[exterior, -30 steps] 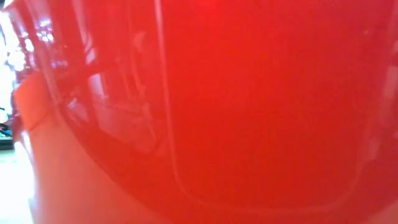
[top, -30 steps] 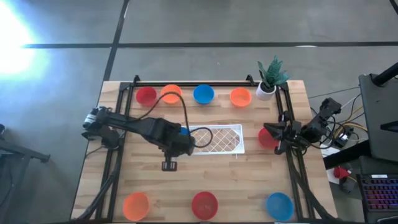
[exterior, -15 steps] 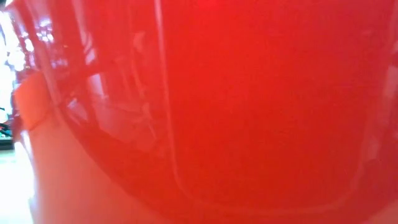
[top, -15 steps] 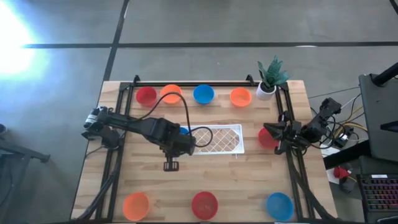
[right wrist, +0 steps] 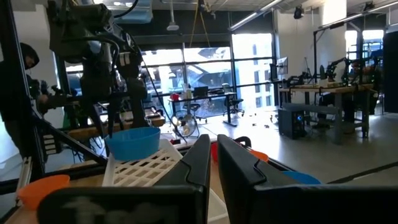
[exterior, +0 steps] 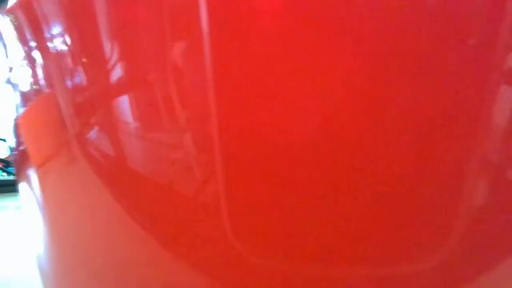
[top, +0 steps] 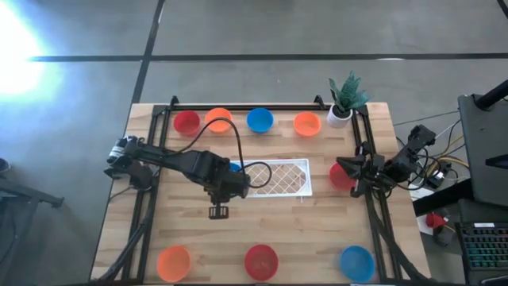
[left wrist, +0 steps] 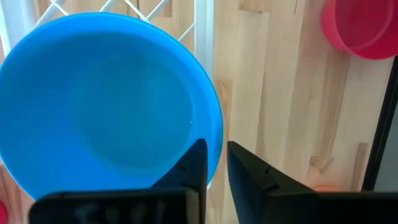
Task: Pick & Place Mini bowls
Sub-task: Put the middle blue bowl on the shelf, then put the top right orange bowl on the shelf
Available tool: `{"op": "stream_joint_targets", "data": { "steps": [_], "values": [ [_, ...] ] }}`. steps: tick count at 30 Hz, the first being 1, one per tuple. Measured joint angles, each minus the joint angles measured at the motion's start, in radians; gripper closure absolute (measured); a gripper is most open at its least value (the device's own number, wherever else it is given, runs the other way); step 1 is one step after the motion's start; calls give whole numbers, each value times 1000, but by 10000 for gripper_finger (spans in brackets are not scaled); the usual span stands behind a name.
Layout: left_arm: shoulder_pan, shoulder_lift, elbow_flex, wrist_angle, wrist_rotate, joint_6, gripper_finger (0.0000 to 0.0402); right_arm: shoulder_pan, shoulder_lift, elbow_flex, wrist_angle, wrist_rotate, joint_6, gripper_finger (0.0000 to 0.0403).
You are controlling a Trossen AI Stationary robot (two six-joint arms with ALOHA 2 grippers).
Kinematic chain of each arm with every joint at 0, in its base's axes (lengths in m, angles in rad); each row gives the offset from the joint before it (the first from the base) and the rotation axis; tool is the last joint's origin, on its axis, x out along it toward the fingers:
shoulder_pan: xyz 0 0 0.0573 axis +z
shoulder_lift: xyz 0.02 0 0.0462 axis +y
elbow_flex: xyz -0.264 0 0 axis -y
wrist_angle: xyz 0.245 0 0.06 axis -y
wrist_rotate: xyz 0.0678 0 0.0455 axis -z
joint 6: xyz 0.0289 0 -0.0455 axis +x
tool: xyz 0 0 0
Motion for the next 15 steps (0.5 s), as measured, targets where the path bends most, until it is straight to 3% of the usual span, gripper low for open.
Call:
{"op": "stream_joint_targets", "data": {
  "steps": [15],
  "values": [
    [2, -2, 72, 7, -11, 2, 331, 0, 0, 43, -1, 0, -5, 376]
  ]
}}
